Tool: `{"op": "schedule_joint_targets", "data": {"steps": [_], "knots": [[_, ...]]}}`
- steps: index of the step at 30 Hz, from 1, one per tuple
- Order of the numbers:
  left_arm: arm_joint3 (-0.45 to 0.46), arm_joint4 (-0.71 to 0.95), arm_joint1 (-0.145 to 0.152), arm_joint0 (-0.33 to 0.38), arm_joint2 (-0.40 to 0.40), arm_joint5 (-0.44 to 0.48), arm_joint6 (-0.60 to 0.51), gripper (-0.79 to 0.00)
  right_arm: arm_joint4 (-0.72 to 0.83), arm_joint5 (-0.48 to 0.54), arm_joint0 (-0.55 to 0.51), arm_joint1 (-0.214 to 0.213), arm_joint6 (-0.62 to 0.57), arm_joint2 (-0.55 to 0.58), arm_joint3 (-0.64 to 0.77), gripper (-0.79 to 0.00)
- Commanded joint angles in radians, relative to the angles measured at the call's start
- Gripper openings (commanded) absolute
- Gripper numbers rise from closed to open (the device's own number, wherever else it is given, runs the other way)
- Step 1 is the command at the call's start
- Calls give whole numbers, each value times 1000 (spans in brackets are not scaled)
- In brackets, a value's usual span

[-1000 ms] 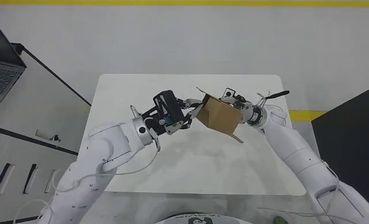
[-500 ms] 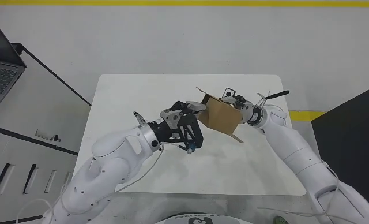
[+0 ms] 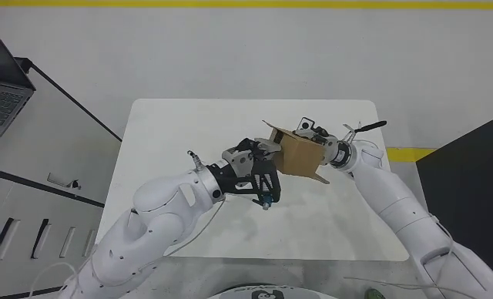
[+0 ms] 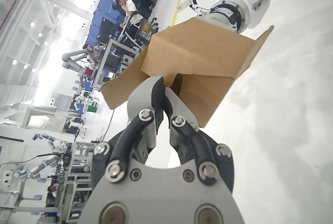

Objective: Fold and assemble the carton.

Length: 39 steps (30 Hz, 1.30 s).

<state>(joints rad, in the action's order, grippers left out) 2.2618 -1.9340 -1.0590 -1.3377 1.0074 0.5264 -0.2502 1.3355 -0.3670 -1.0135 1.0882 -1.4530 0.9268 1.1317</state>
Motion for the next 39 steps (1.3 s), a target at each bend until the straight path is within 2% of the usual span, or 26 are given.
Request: {"op": "schedule_joint_targets", "data": {"steps": [1,22,30,39], "knots": [[-2,-8,-2,5,-8,-1,-4,-785,0,0,0,0,0,0,0,-785],[-11,-23,-21,32,-52,26,-28,-785,0,0,0,0,0,0,0,-785],[-16,55,-27,29,-31,17,-38,-785,0,0,0,0,0,0,0,-785],[-31,104,-35,52,-38,56,-46,-785,0,0,0,0,0,0,0,-785]]}}
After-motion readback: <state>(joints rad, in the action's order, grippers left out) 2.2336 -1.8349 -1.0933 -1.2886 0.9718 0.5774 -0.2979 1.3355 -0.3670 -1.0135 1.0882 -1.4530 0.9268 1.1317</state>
